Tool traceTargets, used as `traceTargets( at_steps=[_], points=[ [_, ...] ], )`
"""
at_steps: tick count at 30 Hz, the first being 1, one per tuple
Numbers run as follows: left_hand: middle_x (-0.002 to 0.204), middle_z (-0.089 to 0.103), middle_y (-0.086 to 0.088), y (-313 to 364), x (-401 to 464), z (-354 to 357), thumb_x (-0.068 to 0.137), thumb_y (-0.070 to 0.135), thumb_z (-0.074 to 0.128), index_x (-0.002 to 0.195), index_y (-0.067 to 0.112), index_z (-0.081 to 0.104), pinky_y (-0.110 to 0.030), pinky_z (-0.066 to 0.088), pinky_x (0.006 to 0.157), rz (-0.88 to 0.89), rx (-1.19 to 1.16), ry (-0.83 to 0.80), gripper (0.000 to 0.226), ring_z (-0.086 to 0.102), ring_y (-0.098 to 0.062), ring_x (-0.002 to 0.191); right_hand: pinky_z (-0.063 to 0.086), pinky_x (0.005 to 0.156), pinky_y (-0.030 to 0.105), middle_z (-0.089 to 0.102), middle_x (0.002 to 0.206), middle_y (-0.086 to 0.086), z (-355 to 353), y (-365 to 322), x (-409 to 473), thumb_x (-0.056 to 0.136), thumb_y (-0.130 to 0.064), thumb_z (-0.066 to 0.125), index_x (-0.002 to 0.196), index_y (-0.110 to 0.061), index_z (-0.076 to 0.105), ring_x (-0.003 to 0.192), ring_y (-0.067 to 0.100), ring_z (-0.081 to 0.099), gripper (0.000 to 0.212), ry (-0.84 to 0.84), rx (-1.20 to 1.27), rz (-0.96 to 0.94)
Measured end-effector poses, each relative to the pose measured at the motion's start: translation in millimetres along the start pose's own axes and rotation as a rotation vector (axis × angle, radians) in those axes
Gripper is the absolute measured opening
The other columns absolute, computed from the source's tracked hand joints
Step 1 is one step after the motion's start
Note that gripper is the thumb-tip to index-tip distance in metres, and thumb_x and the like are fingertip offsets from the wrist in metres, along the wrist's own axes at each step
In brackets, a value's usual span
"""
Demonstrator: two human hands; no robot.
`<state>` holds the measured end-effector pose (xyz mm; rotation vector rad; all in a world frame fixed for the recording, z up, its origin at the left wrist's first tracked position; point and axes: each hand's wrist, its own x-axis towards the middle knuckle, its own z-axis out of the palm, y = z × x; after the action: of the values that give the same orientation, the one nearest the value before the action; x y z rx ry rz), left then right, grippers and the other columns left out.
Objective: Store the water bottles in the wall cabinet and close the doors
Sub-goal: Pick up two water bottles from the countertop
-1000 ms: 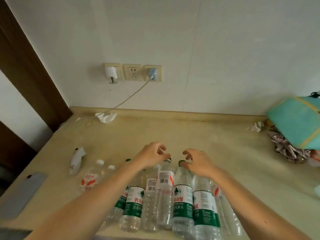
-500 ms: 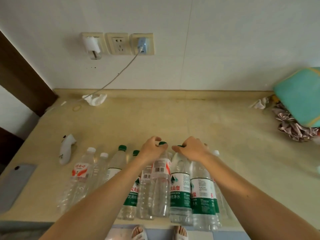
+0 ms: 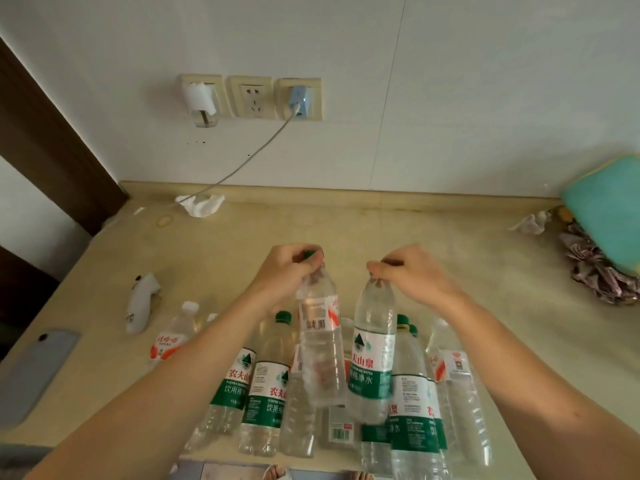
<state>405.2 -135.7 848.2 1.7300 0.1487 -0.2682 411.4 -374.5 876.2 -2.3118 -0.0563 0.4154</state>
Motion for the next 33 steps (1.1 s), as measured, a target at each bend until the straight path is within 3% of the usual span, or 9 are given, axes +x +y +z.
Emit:
traceTargets(
  at_steps=[5,8,13,18,22,25,27,30,33],
  points=[
    [0.109,0.070,0.017,36,9,-6,0.095,0.025,0.068,0.124,0.026,0.068,-0.008,0.052,0.078,0.241,0.153,0.143,0.028,0.064,0.009,0.095,0.041,0.069,0.014,0.073,0.090,-0.019,-25,-20,3,0.092,-0.040,0.069,0.090,-0.030,0.076,0.087,-0.009,0.062,0.012,0.246,0.069,-0.187],
    [0.111,0.070,0.011,40,10,1,0.094,0.019,0.070,0.121,0.023,0.068,-0.010,0.049,0.079,0.340,0.188,0.193,0.028,0.064,0.000,0.098,0.040,0.076,0.012,0.069,0.093,-0.023,-18,-19,6,0.091,-0.035,0.072,0.097,-0.028,0.074,0.089,-0.014,0.057,0.010,0.312,0.031,-0.247],
    [0.113,0.067,0.007,33,14,17,0.090,0.009,0.073,0.120,0.016,0.064,-0.006,0.046,0.085,0.408,0.248,0.178,0.032,0.063,0.004,0.100,0.051,0.091,0.033,0.074,0.106,-0.004,4,-13,11,0.093,-0.027,0.072,0.107,-0.016,0.073,0.104,0.013,0.065,0.018,0.316,0.023,-0.202],
    [0.120,0.067,-0.002,23,21,20,0.089,0.007,0.074,0.123,0.011,0.065,-0.016,0.048,0.096,0.403,0.317,0.169,0.035,0.064,-0.013,0.111,0.048,0.090,0.029,0.073,0.107,-0.003,4,-13,20,0.093,-0.027,0.071,0.109,-0.016,0.072,0.107,0.014,0.064,0.019,0.281,-0.005,-0.223],
    [0.120,0.066,0.001,14,23,13,0.090,0.008,0.073,0.123,0.012,0.064,-0.006,0.045,0.092,0.384,0.304,0.206,0.035,0.063,-0.012,0.112,0.050,0.092,0.033,0.072,0.107,-0.005,5,-12,24,0.094,-0.031,0.071,0.112,-0.018,0.069,0.106,0.015,0.064,0.023,0.271,0.044,-0.210],
    [0.119,0.067,0.004,12,25,8,0.090,0.014,0.075,0.123,0.016,0.064,-0.014,0.048,0.097,0.367,0.306,0.156,0.035,0.063,-0.010,0.113,0.053,0.093,0.038,0.071,0.107,-0.011,11,-5,26,0.093,-0.037,0.070,0.115,-0.022,0.068,0.105,0.012,0.064,0.027,0.300,0.066,-0.218],
    [0.119,0.067,0.008,10,25,6,0.089,0.020,0.077,0.123,0.018,0.064,-0.021,0.049,0.103,0.353,0.298,0.119,0.037,0.062,-0.006,0.115,0.054,0.093,0.036,0.069,0.112,-0.017,17,3,28,0.090,-0.044,0.071,0.122,-0.025,0.065,0.107,0.007,0.063,0.037,0.316,0.128,-0.205],
    [0.129,0.062,0.014,-2,25,6,0.082,0.031,0.083,0.133,0.025,0.055,-0.026,0.045,0.108,0.308,0.278,0.085,0.058,0.056,-0.002,0.124,0.050,0.097,0.031,0.056,0.125,-0.020,30,19,29,0.082,-0.057,0.075,0.145,-0.026,0.046,0.114,0.005,0.056,0.076,0.232,0.245,-0.082],
    [0.145,0.050,0.011,-27,25,9,0.071,0.038,0.091,0.146,0.030,0.039,-0.030,0.041,0.109,0.178,0.248,0.062,0.092,0.048,-0.007,0.134,0.049,0.101,0.035,0.053,0.127,-0.014,44,39,36,0.073,-0.047,0.087,0.151,-0.024,0.036,0.119,0.012,0.055,0.095,0.082,0.310,0.045]
  ],
)
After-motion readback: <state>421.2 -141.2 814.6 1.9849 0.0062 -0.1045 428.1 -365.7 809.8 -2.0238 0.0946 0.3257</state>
